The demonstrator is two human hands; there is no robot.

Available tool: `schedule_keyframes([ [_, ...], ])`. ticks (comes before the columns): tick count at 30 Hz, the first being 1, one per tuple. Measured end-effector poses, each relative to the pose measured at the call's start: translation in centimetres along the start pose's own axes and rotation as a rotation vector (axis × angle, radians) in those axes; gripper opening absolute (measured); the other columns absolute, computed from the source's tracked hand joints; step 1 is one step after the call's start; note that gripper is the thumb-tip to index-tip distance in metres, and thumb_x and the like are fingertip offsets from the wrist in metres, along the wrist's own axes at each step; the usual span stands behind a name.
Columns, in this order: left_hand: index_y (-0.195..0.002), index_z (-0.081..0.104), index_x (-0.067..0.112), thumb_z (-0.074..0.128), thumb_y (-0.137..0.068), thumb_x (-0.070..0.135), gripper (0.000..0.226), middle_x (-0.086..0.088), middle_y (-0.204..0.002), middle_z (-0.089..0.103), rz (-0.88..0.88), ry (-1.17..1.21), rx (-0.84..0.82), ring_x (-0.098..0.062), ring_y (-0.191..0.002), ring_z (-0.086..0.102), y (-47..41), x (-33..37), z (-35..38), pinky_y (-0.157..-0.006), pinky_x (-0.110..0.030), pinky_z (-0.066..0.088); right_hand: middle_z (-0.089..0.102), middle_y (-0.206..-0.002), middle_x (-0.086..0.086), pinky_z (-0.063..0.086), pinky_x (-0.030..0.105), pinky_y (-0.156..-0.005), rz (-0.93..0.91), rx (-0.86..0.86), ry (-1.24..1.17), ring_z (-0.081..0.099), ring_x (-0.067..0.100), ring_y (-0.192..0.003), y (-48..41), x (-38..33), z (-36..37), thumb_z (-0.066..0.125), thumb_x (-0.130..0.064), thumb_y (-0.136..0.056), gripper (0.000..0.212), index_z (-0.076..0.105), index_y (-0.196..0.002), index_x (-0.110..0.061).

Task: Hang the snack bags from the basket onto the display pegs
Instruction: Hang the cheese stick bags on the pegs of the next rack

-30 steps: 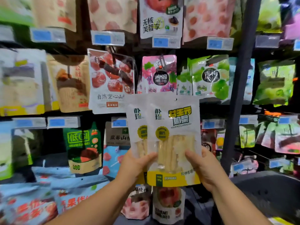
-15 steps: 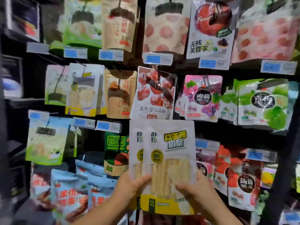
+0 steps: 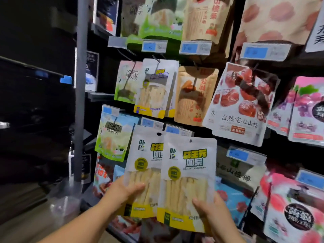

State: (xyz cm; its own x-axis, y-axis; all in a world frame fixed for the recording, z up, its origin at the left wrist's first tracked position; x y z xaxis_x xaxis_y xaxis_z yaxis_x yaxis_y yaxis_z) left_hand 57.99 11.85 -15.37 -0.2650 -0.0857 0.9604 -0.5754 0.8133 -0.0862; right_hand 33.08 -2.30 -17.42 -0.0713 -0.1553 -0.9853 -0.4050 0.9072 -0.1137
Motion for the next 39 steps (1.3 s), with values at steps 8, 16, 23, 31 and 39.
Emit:
schedule_keyframes([
  [8, -0.099, 0.068, 0.013, 0.078, -0.081, 0.016, 0.02, -0.005, -0.09, 0.068, -0.147, 0.08, 0.236, -0.01, -0.07, 0.059, -1.1, -4.3, -4.7, -0.053, -0.019, 0.041, 0.075, -0.108, 0.005, 0.051, 0.05, -0.099, 0.106, -0.042, -0.098, 0.07, 0.027, -0.104, -2.2, 2.9, 6.8, 0.074, -0.008, -0.074, 0.051, 0.063, -0.123, -0.015],
  [16, -0.101, 0.07, 0.012, 0.078, -0.079, 0.023, 0.026, -0.015, -0.1, 0.07, -0.225, 0.1, 0.582, -0.035, -0.097, 0.064, -3.2, -6.6, -6.7, -0.085, -0.041, 0.051, 0.071, -0.12, 0.001, 0.049, 0.05, -0.103, 0.157, -0.007, -0.085, 0.067, 0.022, -0.11, -6.0, 4.6, 11.8, 0.067, -0.005, -0.087, 0.043, 0.06, -0.128, -0.019],
  [23, -0.099, 0.069, 0.018, 0.077, -0.077, 0.036, 0.029, -0.007, -0.092, 0.067, -0.253, 0.156, 0.57, -0.029, -0.088, 0.061, -5.6, -7.2, -6.7, -0.079, -0.037, 0.048, 0.074, -0.11, -0.007, 0.049, 0.05, -0.101, 0.095, -0.014, -0.006, 0.068, 0.02, -0.106, -9.4, 3.3, 14.5, 0.069, -0.019, -0.084, 0.029, 0.063, -0.109, -0.033],
  [31, -0.102, 0.067, 0.026, 0.075, -0.071, 0.05, 0.04, -0.01, -0.103, 0.07, -0.274, 0.098, 0.51, -0.033, -0.095, 0.063, -7.7, -7.3, -7.6, -0.086, -0.044, 0.053, 0.07, -0.109, -0.005, 0.053, 0.028, -0.079, 0.052, 0.015, 0.015, 0.067, 0.011, -0.096, -11.5, 1.5, 15.7, 0.059, -0.003, -0.096, 0.031, 0.059, -0.118, -0.024],
  [39, -0.11, 0.067, 0.026, 0.063, -0.068, 0.061, 0.054, -0.012, -0.104, 0.069, -0.241, 0.044, 0.483, -0.036, -0.097, 0.062, -10.4, -7.9, -8.5, -0.086, -0.045, 0.051, 0.067, -0.108, -0.007, 0.051, 0.034, -0.083, 0.026, 0.086, 0.085, 0.064, 0.012, -0.093, -13.0, 1.1, 17.4, 0.062, -0.011, -0.095, 0.032, 0.055, -0.123, -0.026],
])
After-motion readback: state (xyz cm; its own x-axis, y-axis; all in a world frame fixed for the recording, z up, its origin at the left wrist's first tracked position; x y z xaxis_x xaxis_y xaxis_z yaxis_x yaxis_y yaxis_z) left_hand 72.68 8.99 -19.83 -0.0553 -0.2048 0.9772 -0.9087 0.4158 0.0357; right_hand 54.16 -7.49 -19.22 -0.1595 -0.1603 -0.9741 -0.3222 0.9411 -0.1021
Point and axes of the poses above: each hand's wrist, its own y-axis away from the middle knuckle, its own z-axis out of the palm, x = y × z, the point moved 1 cm from there along -y, towards the middle knuckle
